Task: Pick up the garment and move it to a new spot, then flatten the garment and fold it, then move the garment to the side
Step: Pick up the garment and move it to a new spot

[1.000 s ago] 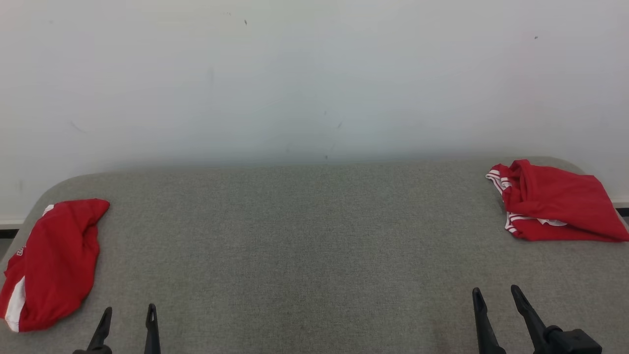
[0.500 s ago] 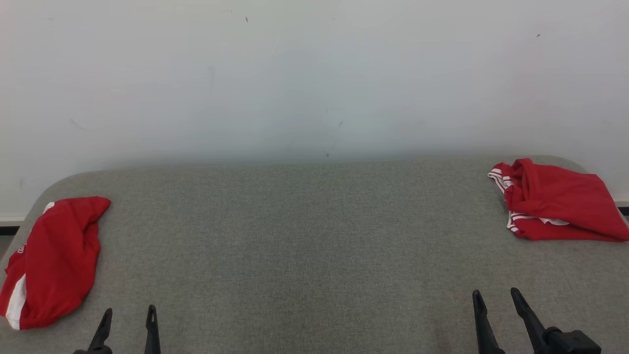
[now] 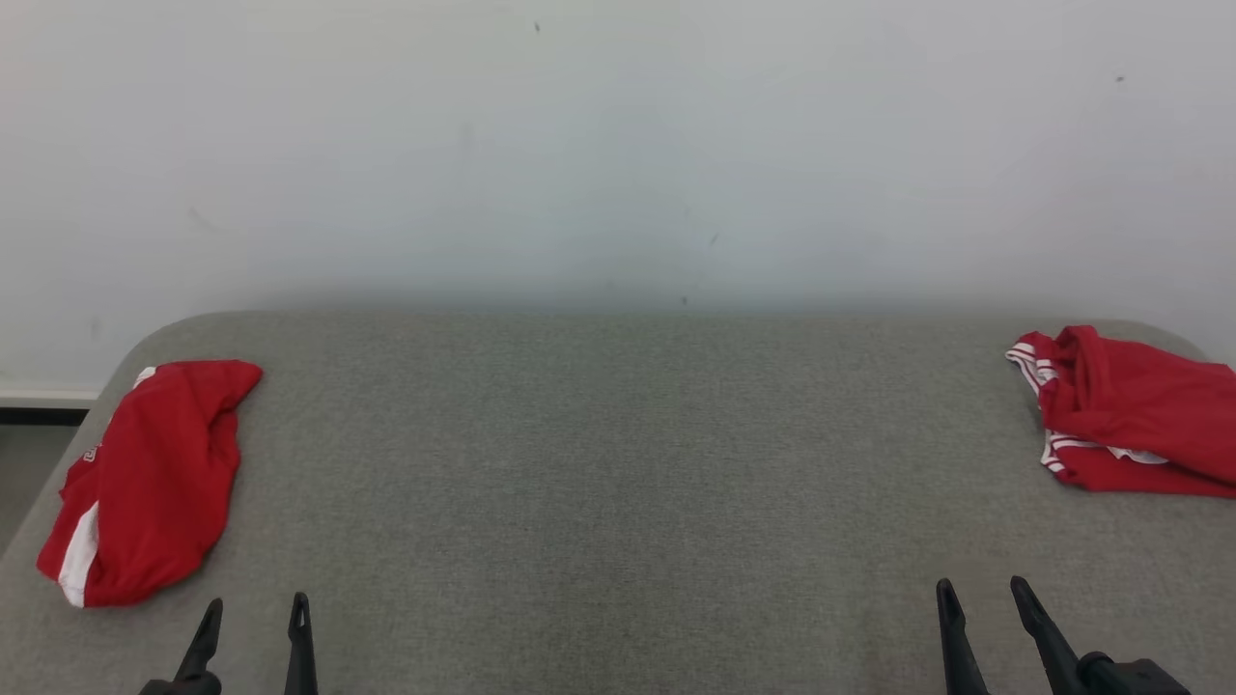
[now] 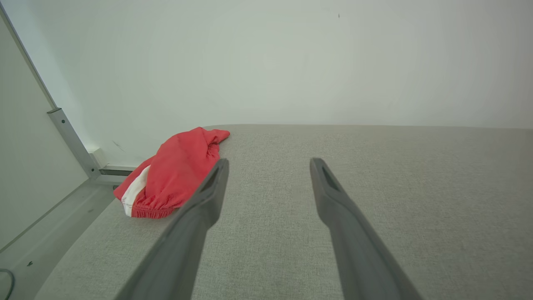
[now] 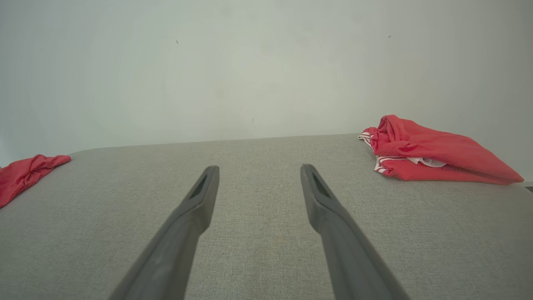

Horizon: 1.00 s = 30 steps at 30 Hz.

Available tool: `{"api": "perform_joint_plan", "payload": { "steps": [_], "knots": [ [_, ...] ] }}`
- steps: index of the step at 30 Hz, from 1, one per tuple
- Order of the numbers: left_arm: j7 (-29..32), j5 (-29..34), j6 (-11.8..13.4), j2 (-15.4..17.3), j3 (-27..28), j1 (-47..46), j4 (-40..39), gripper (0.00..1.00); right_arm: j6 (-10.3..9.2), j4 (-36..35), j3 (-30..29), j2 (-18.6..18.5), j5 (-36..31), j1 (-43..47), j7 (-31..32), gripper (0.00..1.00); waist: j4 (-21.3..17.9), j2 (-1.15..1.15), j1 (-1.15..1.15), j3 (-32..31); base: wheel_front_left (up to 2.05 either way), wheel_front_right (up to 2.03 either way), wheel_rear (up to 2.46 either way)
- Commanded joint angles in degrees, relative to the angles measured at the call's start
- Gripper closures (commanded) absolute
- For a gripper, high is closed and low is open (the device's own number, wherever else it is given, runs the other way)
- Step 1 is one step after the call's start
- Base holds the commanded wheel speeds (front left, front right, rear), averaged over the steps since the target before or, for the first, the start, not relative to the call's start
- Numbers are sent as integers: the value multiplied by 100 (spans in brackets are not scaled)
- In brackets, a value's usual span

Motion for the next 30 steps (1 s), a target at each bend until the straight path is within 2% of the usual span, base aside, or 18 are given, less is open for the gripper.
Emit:
{"api": "perform_joint_plan", "payload": {
  "steps": [1,8,17,24,30],
  "knots": [
    [19,-15,-3,22,-3,-63,-13,0,-15,17,-4,18,50,77,-32,0,230,0,0,15,0,0,0],
    [118,-34,18,111,13,-98,-100,0,-15,158,-43,18,189,89,-131,0,1039,0,0,50,0,0,0],
    [183,-75,120,213,110,37,-178,0,-16,309,-2,18,265,46,-207,0,1844,0,0,41,0,0,0],
    [195,-120,185,242,170,109,-230,0,-15,335,35,18,271,10,-218,0,2197,0,0,72,0,0,0],
    [91,-163,307,199,259,204,-326,0,-15,356,128,17,204,-143,-162,0,2312,0,0,193,0,0,0]
  ]
}}
